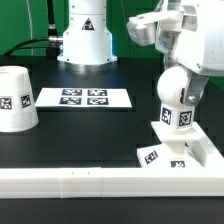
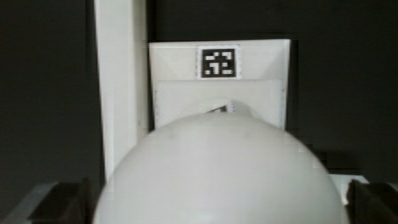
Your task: Assemble lamp
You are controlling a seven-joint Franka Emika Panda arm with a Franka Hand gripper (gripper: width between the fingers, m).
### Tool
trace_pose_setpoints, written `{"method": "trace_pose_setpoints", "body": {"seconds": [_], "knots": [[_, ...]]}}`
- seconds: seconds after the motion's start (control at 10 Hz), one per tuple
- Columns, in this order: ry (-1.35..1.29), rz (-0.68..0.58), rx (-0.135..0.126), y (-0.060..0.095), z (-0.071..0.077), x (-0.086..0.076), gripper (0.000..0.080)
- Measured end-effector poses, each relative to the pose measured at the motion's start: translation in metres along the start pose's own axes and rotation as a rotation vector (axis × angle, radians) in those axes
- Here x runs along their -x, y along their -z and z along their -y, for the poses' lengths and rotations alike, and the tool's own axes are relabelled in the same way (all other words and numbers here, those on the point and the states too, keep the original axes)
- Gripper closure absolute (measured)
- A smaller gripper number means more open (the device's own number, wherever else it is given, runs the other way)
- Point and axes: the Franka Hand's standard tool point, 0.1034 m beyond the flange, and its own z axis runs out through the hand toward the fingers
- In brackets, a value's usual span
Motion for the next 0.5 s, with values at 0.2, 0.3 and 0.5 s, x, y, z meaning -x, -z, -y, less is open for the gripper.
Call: {"method": "trace_pose_setpoints", "body": {"seconds": [0.2,0.3,0.5], "knots": [[0.087,0.007,-0.001,-0.0011,-0.0001,0.0037,0.0197],[0.078,0.007,-0.001,-0.0011,-0.0001,0.0042,0.0197],[0.076,0.007,-0.001,-0.0011,-0.0002,0.0045,0.0223]]}}
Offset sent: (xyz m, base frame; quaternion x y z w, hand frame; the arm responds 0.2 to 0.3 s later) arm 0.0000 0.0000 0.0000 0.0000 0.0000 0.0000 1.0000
